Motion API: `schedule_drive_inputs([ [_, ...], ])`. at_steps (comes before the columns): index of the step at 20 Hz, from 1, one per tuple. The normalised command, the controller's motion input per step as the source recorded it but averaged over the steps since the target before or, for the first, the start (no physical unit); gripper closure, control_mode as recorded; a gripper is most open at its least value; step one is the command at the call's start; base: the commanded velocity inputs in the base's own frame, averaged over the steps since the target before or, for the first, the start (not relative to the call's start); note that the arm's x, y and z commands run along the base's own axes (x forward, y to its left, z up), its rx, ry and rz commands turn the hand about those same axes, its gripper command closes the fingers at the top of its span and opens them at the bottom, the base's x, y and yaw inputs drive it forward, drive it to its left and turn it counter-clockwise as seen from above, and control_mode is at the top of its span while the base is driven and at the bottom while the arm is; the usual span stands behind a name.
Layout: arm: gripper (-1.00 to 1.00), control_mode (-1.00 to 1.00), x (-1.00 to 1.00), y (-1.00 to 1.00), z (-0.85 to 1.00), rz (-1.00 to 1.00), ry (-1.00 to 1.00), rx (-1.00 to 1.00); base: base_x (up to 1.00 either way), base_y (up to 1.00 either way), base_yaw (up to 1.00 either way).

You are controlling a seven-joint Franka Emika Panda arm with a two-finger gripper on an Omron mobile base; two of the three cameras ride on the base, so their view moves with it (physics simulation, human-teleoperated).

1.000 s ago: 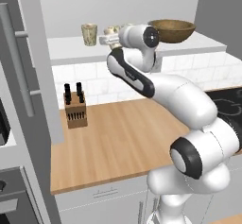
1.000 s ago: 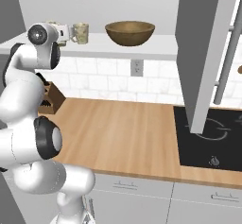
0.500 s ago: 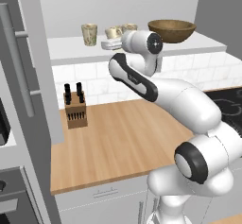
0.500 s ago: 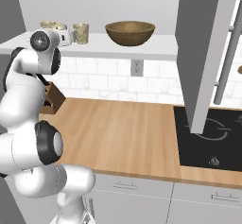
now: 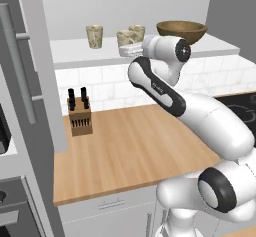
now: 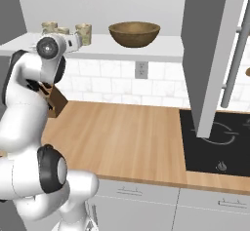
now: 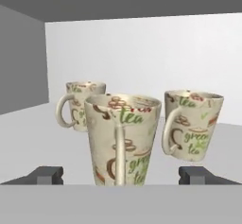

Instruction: Gather all objects into one cabinet and sort the glasses and bowls to opposite sides.

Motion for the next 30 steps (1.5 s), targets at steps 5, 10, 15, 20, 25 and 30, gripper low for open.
schedule_drive_inputs([
  [5, -1.0, -1.0, -0.89, -0.13, 0.3, 0.06, 0.0, 0.0, 0.0, 0.0, 0.0],
  [10, -1.0, -1.0, -1.0, -0.33, 0.21, 0.04, 0.1, 0.01, 0.0, 0.0, 0.0],
  [15, -1.0, -1.0, -1.0, -0.31, -0.76, 0.03, 0.35, -0.09, 0.0, 0.0, 0.0],
  [20, -1.0, -1.0, -0.84, -0.21, -1.0, 0.01, 0.41, -0.14, 0.0, 0.0, 0.0],
  [25, -1.0, -1.0, -0.16, -0.17, -1.0, 0.0, 0.15, -0.02, 0.0, 0.0, 0.0],
  [30, -1.0, -1.0, 0.0, -0.03, -0.25, 0.01, 0.0, 0.01, 0.0, 0.0, 0.0],
])
